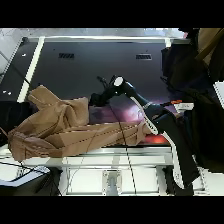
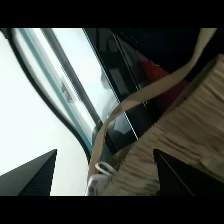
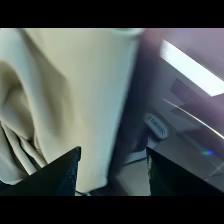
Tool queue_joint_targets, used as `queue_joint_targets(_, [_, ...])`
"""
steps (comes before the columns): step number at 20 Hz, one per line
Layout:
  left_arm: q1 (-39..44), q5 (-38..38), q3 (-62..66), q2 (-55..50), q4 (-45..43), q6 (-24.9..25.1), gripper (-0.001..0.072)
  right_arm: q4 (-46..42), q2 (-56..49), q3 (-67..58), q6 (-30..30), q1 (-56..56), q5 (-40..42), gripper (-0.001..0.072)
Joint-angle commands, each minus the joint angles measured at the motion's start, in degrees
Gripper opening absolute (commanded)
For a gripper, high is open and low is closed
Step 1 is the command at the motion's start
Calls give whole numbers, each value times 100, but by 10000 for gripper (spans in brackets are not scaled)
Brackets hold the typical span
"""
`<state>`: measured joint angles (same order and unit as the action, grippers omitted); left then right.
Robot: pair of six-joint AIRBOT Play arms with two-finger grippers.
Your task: Fold the clothes and pants, and hang the long-sleeved shirts on hangers.
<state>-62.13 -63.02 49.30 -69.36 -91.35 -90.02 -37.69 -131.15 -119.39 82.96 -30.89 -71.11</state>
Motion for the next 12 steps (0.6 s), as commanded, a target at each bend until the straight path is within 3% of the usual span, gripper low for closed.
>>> queue_joint_targets(1, [-11, 297, -4, -442, 151, 59, 689, -52, -68, -13, -15, -343, -28, 453])
queue_joint_targets(6, [-11, 435, -2, -474, 990, 570, 689, 144, -190, -15, -11, -599, 251, 440])
queue_joint_targets(7, [-11, 435, -2, -474, 1117, 573, 688, 184, -184, -15, -20, -616, 413, 313])
queue_joint_targets(8, [-11, 437, -2, -476, 1182, 647, 688, 282, -181, -15, -33, -616, 603, 91])
queue_joint_targets(9, [-11, 435, -2, -474, 1215, 717, 689, 463, -173, -15, -131, -595, 743, 16])
queue_joint_targets(12, [-11, 431, -2, -474, 1322, 719, 688, 669, 111, -15, -168, -264, 754, 16])
